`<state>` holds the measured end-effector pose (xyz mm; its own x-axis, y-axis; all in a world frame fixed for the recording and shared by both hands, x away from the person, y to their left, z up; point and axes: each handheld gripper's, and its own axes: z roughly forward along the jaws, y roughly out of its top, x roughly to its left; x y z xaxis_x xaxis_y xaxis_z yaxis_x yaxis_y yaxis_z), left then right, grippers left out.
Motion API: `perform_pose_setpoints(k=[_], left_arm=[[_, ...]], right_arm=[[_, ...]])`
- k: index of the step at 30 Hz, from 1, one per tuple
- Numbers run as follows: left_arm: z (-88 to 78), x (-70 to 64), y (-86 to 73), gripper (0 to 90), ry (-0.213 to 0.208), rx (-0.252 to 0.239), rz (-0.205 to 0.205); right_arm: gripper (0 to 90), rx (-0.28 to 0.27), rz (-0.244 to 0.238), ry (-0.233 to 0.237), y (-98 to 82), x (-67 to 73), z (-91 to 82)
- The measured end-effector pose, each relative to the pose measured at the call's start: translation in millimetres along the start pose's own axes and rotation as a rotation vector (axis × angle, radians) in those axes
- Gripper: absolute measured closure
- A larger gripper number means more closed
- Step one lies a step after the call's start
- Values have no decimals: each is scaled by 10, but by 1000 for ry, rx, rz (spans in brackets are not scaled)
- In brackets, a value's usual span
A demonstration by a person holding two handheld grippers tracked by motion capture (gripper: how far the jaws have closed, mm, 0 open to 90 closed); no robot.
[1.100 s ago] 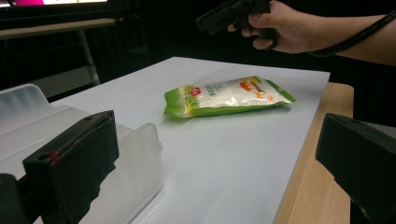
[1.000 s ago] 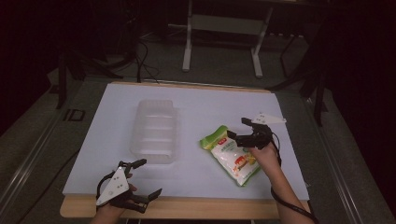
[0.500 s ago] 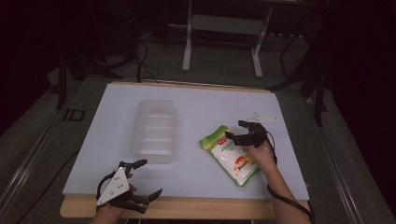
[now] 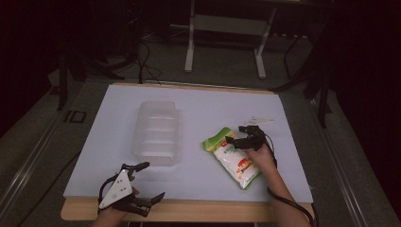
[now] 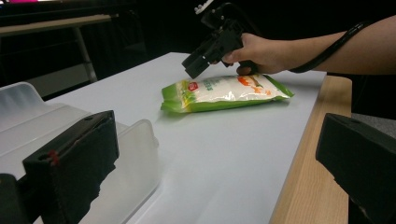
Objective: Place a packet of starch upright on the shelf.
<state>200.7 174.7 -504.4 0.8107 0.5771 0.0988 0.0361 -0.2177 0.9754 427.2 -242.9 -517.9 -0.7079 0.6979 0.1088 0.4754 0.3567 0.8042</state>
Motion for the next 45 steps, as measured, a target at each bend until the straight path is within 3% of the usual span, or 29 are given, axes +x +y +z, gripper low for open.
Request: perform_pose_setpoints(k=[12,19,24,30,34,36,37,38,41,45], left_arm=[[7,-5,-1,0,-2,9,6],[11,-12,-1,0,-3,12,11],[18,-14,-3,0,-4,11,8],[26,-16,-3,0,-5,11,9],[30,-18,-3,0,-4,12,9],[30,-18,-3,0,-4,12,9],[29,-18,-2,0,-3,13,11],[28,-19,-2,0,-3,13,11],[24,-16,-1,0,-2,11,10],[23,-10,0,0,-1,9,9]], right_arm=[[140,103,-24,-22,3,37,116],[145,140,29,8,6,-16,152],[240,162,60,65,2,-39,165],[381,173,59,66,-4,-24,157],[543,181,15,2,-6,27,149],[543,182,-1,-16,-6,44,146],[749,176,-20,-56,-12,69,128],[782,170,-22,-57,-15,68,116],[854,149,-40,-66,-23,92,85],[862,150,-64,-81,-3,131,65]])
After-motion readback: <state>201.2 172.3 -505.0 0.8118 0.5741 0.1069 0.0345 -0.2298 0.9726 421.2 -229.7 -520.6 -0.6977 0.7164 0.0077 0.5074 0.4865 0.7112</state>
